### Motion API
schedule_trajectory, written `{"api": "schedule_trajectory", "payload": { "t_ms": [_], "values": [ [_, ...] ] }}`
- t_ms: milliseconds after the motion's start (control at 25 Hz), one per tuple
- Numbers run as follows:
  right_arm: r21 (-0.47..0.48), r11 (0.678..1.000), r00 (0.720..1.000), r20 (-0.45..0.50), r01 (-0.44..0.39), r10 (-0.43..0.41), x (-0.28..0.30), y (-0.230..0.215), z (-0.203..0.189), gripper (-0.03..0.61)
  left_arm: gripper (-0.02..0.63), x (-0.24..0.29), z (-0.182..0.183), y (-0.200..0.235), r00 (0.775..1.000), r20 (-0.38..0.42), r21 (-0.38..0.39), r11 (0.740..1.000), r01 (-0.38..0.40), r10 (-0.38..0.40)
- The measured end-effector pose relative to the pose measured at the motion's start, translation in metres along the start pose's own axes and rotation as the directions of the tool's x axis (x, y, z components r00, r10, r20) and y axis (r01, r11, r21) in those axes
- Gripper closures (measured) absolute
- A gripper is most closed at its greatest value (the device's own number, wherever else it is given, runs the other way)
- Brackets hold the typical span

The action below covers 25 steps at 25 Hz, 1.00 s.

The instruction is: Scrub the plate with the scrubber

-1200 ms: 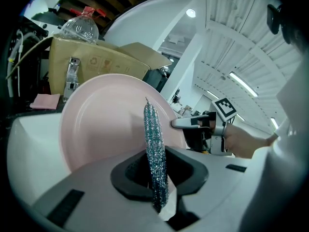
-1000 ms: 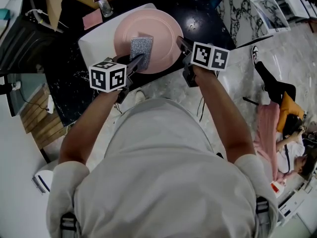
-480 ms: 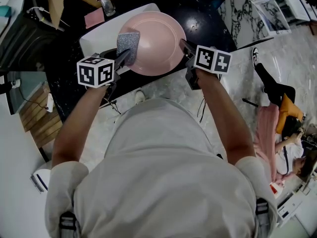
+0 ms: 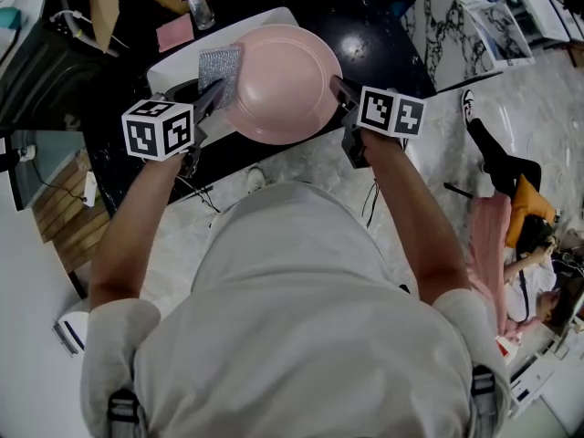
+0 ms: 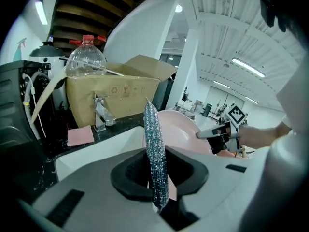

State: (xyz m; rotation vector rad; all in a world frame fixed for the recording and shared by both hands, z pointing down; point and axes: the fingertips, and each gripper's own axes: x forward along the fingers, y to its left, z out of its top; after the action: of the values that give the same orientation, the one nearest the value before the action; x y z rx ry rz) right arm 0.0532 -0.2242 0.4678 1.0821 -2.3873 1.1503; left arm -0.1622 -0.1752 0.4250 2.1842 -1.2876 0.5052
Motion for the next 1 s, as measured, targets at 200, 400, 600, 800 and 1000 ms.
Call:
{"api": "schedule_trajectory", "payload": {
  "t_ms": [200, 400, 600, 800, 1000],
  "values": [
    [-0.005, 1.000, 1.000, -0.009, -0.004, 0.004, 0.003, 0.004, 0.001, 0.554, 0.546, -0.019, 0.020, 0.013, 0.995, 0.091, -0.030, 0.999, -0.033, 0.035],
    [-0.014, 1.000, 1.000, -0.028, -0.008, 0.008, 0.007, 0.007, -0.002, 0.554, 0.546, -0.046, 0.037, 0.030, 0.979, 0.188, -0.086, 0.994, -0.061, 0.077],
    [-0.025, 1.000, 0.999, -0.047, -0.012, 0.011, 0.012, 0.012, -0.004, 0.554, 0.546, -0.076, 0.048, 0.044, 0.954, 0.274, -0.136, 0.987, -0.087, 0.122],
    [-0.046, 0.999, 0.998, -0.067, -0.014, 0.011, 0.018, 0.019, -0.004, 0.554, 0.546, -0.107, 0.052, 0.052, 0.930, 0.334, -0.139, 0.984, -0.112, 0.153],
    [-0.069, 0.997, 0.996, -0.087, -0.019, 0.013, 0.027, 0.027, -0.002, 0.554, 0.546, -0.120, 0.041, 0.053, 0.929, 0.339, -0.135, 0.985, -0.112, 0.152]
  ]
}}
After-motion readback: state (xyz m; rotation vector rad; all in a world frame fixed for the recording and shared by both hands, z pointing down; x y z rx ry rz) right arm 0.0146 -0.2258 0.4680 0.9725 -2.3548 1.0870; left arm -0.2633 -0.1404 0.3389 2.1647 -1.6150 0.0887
